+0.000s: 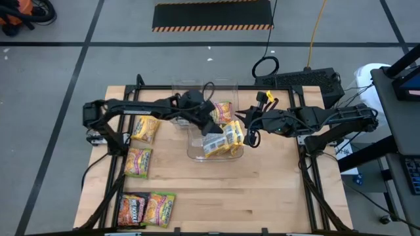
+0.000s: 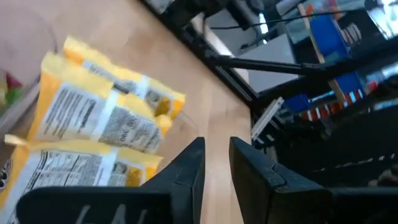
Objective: Sort Maruchan noodles
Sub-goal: Put the green noodle pack into the top right transparent bin
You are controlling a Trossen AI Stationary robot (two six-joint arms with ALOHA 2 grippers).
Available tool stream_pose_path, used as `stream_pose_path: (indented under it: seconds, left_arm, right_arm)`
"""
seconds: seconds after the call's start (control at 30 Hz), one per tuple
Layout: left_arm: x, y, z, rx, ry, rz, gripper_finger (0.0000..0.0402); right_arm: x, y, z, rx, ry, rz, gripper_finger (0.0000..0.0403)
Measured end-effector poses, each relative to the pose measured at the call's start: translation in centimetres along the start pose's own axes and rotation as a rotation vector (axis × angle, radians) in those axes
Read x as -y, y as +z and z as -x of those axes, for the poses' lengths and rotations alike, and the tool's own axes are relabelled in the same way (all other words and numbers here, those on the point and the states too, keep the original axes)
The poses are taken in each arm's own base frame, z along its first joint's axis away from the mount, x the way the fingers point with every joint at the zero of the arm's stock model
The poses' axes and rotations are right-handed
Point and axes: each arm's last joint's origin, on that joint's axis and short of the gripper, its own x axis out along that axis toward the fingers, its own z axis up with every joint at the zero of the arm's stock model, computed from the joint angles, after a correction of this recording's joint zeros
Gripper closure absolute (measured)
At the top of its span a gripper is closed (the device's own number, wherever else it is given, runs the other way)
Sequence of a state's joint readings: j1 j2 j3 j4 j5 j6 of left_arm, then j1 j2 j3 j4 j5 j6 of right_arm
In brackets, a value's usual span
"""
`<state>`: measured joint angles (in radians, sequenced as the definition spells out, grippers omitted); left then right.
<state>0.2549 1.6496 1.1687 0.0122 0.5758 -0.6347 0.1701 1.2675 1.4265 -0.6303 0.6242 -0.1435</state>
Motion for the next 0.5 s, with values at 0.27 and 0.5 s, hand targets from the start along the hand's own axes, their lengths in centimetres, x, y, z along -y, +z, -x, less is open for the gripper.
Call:
stream_pose_path:
  seconds: [0.27,0.5]
  left_arm:
    - [3.4,-1.0,5.7,-0.030,0.151,-0.096,0.0323]
    - [6.6,-2.7,11.6,0.021,0.330,-0.131,0.0323]
  right_arm:
    - [0.0,0.6,-0.1,0.053,-0.007,-0.037,0.0362]
    - [-0.6,1.3,-1.8,0.088,0.003,-0.045,0.0362]
